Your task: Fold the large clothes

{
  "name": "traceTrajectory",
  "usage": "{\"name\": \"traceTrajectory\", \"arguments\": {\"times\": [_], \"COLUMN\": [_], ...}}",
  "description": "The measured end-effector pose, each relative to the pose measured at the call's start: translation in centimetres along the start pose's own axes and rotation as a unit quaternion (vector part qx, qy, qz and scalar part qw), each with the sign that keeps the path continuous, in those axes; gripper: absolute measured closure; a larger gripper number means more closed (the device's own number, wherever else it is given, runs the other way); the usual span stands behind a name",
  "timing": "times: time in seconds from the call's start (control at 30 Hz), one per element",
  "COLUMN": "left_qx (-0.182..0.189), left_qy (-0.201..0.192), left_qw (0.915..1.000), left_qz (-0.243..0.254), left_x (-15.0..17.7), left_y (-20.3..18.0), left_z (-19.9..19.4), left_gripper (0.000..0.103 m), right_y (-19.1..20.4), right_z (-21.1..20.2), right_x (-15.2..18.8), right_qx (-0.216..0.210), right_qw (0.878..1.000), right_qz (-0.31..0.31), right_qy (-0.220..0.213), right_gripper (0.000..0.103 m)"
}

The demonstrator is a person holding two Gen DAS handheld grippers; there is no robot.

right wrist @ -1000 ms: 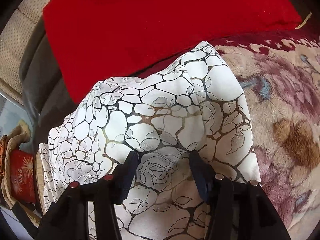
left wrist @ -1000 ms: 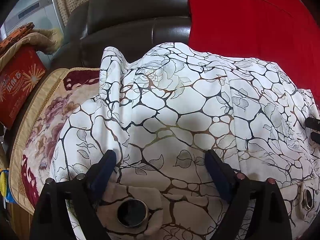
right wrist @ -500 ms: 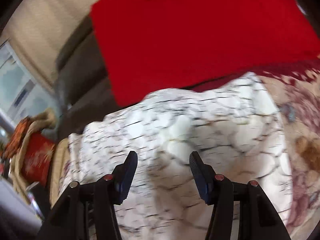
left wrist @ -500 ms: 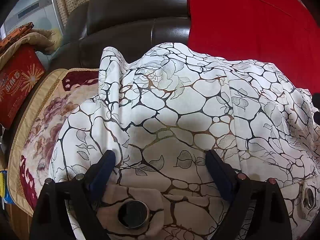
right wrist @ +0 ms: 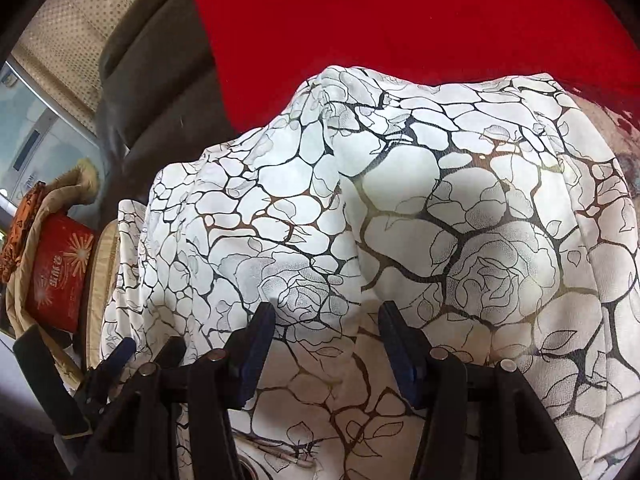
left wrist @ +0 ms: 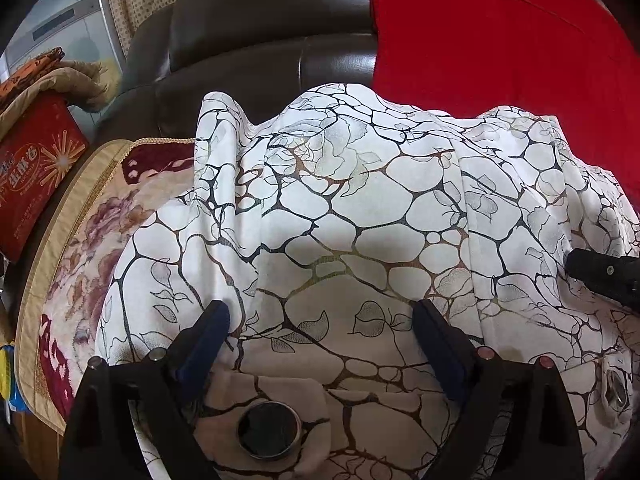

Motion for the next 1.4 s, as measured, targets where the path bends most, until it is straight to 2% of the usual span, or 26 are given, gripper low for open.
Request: {"name": "traceTrajectory", "arguments": {"times": [0.3,0.4,0.47,0.53,0.67,0.73,0.77,0.83,0.87,0.93,1.03,1.13,1.27,1.33,1.4], "left_qx": [0.000,0.013,0.024,0.021,-0.029,-0.055,-0.066,-0.086,-0.087,-0.067,-0.066,-0.075,-0.077,-0.085,-0.087], "left_qy": [-0.003,0.001,0.004,0.005,-0.036,-0.054,-0.051,-0.019,0.010,0.028,0.005,-0.005,-0.008,-0.005,0.009], "left_qw": [1.0000,0.9999,0.9997,0.9997,0.9986,0.9963,0.9957,0.9953,0.9955,0.9960,0.9959,0.9943,0.9935,0.9937,0.9941], "left_qz": [0.001,0.003,-0.006,-0.010,-0.025,-0.038,-0.040,-0.039,-0.037,-0.051,-0.062,-0.076,-0.083,-0.072,-0.065], "left_x": [0.3,0.3,0.3,0.2,0.0,0.0,0.2,0.9,1.6,2.3,2.8,3.7,4.3,4.8,5.3], "left_y": [0.0,0.2,0.7,1.2,3.6,5.3,5.8,6.9,7.2,7.7,8.3,8.8,9.1,8.5,8.3], "left_z": [-0.2,-0.5,-0.9,-1.5,-3.9,-4.9,-4.8,-3.5,-2.3,-1.5,-3.4,-4.8,-5.7,-5.7,-5.1], "left_gripper": [0.010,0.010,0.010,0.010,0.010,0.010,0.010,0.010,0.009,0.009,0.009,0.009,0.009,0.009,0.008], "right_y": [-0.1,-0.5,-0.9,-1.6,-3.8,-5.1,-5.9,-7.7,-8.3,-8.5,-8.4,-8.1,-5.8,-4.9,-4.7], "right_z": [-0.2,-1.6,-3.0,-5.0,-7.7,-8.0,-7.8,-6.6,-6.3,-7.2,-10.2,-12.8,-14.6,-14.2,-12.7], "right_x": [-0.1,-0.3,-0.6,-1.2,-1.8,-1.5,-1.2,-0.6,-0.4,-0.1,1.0,2.4,4.8,5.7,6.6], "right_qx": [-0.006,-0.027,-0.028,-0.010,0.044,0.049,0.058,0.079,0.070,0.057,0.035,0.016,0.004,0.003,0.022], "right_qw": [1.000,0.999,0.999,0.997,0.991,0.990,0.989,0.990,0.990,0.989,0.987,0.985,0.988,0.991,0.996], "right_qz": [-0.001,0.017,0.024,0.023,0.042,0.065,0.077,0.096,0.106,0.112,0.112,0.099,0.038,0.013,-0.001], "right_qy": [0.001,-0.012,-0.034,-0.073,-0.123,-0.118,-0.108,-0.073,-0.064,-0.074,-0.113,-0.138,-0.148,-0.130,-0.089], "right_gripper": [0.045,0.045,0.045,0.045,0.045,0.045,0.045,0.045,0.046,0.048,0.046,0.046,0.046,0.046,0.046]}}
Point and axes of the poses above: each gripper's, at about its wrist camera, not at the fingertips, and z roughly the way its jaws point, y to its left, x to its underside, the point moved 4 cm from there along z, roughly the way its jaws point, and after that the axes turned 3 degrees about -x, right-handed, at the moved point
